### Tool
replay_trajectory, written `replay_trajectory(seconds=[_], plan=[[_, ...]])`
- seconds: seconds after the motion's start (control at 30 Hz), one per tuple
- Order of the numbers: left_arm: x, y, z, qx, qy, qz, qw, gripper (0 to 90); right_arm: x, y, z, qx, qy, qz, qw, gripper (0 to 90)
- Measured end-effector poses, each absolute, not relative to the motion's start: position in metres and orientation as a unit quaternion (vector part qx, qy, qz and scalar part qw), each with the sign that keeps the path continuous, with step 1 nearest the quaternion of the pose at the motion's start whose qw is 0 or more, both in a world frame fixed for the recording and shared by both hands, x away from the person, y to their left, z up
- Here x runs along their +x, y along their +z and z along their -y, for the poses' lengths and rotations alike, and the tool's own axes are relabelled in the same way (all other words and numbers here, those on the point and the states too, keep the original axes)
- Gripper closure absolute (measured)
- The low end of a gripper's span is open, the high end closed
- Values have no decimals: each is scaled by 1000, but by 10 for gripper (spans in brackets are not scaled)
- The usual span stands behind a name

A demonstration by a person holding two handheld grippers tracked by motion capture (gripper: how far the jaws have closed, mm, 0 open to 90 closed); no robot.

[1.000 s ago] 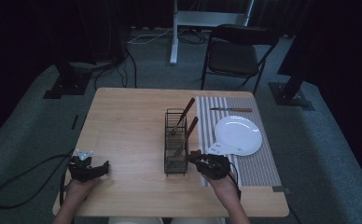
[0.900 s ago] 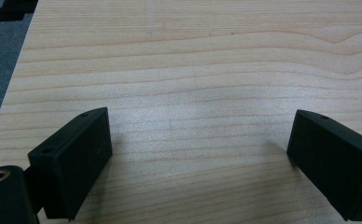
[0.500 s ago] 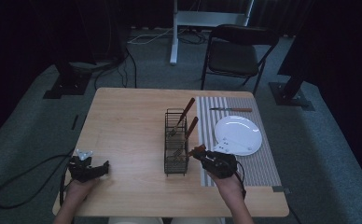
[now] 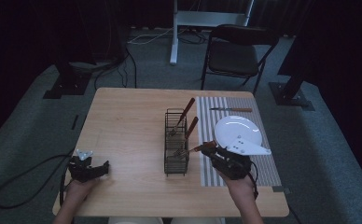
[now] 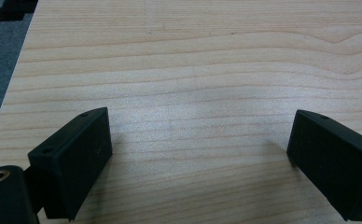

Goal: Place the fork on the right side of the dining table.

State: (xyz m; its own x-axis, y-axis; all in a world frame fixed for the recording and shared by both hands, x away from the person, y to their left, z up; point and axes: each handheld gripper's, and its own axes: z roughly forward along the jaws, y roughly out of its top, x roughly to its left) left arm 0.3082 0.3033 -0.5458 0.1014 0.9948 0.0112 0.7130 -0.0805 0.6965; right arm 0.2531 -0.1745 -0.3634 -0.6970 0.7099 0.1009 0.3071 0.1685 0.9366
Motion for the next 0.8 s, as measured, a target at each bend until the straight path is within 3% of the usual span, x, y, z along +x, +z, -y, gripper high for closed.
replay_trajectory(seconds=[0.43,0.8], plan=[[308,-546,-303,689,256,-620,275,69,235,-343,216,371,555,-708,229,810],[308,-546,-303,689,256,-620,275,69,235,-396,257,452,529,-687,210,810]])
